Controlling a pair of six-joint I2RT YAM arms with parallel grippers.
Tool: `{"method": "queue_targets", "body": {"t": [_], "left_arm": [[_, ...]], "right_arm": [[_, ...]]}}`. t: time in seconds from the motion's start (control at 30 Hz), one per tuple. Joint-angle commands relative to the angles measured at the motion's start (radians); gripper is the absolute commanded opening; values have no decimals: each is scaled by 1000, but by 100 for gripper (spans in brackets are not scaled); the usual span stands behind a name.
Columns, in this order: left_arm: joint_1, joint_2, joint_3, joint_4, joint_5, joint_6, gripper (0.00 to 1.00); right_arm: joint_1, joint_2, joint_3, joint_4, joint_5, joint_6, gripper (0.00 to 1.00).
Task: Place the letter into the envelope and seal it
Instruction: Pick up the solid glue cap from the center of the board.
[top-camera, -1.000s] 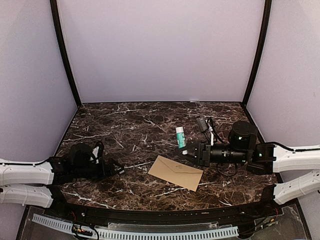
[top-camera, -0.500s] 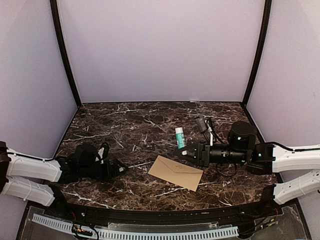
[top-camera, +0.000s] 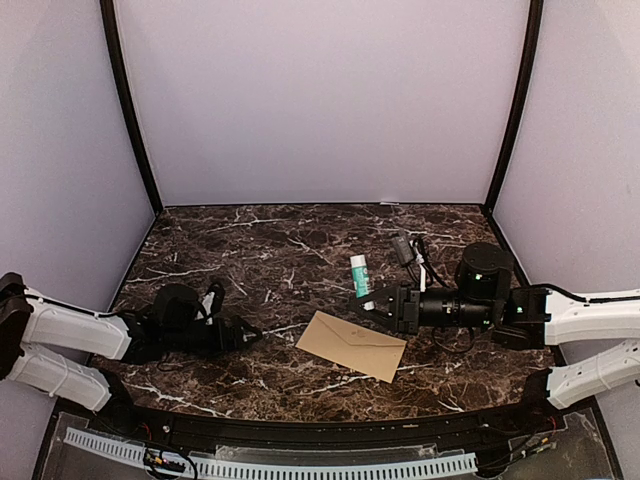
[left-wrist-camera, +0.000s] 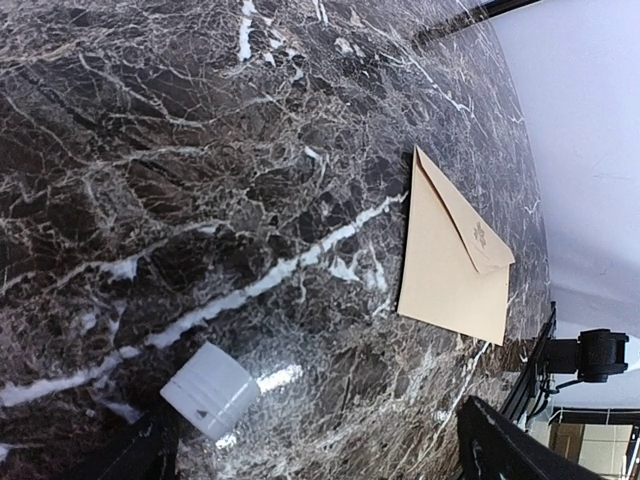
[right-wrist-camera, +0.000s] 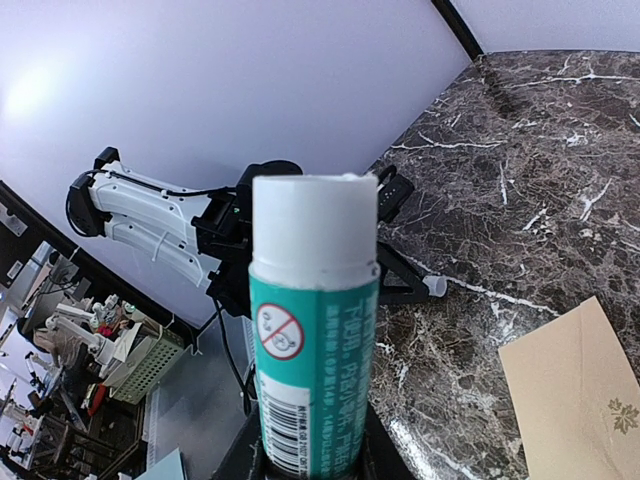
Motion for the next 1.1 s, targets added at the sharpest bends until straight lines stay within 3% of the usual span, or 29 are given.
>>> {"method": "queue_targets", "body": {"t": [0.0,0.47,0.8,1.07], "left_arm": [[4,14,33,35,42,41,95],[4,110,69,98,175,98,91],[4,9,133,-186,-5,229,92],[4,99,170,-221,31,328,76]], "right_arm": [[-5,-10,8,22,-10,7,4],[-5,-2,13,22,-15,8,4],[-5,-11,15,5,-9,0,4],[-5,-8,12,5,-15,1,4]]}}
